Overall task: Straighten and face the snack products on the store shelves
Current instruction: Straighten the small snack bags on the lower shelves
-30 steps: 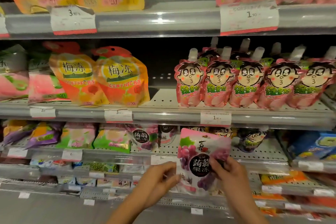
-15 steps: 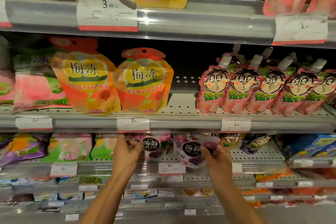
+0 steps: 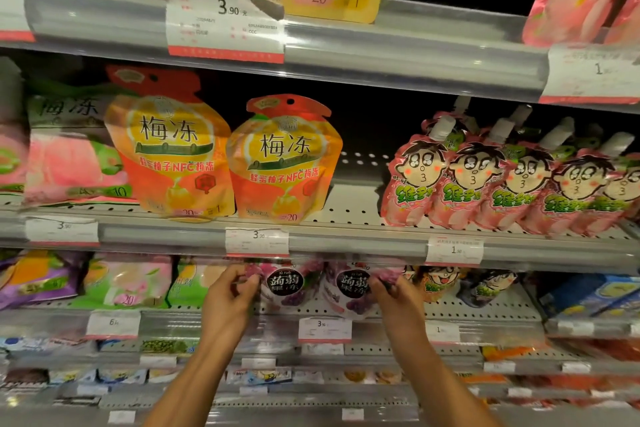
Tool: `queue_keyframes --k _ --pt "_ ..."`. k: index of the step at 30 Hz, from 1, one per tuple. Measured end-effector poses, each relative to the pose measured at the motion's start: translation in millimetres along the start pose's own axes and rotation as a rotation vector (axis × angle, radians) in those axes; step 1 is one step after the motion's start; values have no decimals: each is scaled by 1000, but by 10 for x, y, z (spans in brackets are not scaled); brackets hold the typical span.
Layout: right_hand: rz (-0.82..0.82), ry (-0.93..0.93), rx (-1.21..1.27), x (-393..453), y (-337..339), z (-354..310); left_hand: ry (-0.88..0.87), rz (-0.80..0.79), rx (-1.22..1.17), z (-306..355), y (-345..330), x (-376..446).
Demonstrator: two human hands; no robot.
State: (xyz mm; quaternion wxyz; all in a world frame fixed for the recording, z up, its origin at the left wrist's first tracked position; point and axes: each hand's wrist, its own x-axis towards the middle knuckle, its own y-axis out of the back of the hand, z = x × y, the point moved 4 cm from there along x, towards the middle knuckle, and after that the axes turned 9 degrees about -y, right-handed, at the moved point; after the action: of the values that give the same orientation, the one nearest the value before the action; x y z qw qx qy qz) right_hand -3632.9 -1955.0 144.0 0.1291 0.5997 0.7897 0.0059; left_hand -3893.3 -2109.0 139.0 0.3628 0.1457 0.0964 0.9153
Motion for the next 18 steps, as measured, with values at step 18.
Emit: queue_keyframes --k 18 --pt "-23 156 -207 197 -130 -34 -48 27 22 -123 40 -124"
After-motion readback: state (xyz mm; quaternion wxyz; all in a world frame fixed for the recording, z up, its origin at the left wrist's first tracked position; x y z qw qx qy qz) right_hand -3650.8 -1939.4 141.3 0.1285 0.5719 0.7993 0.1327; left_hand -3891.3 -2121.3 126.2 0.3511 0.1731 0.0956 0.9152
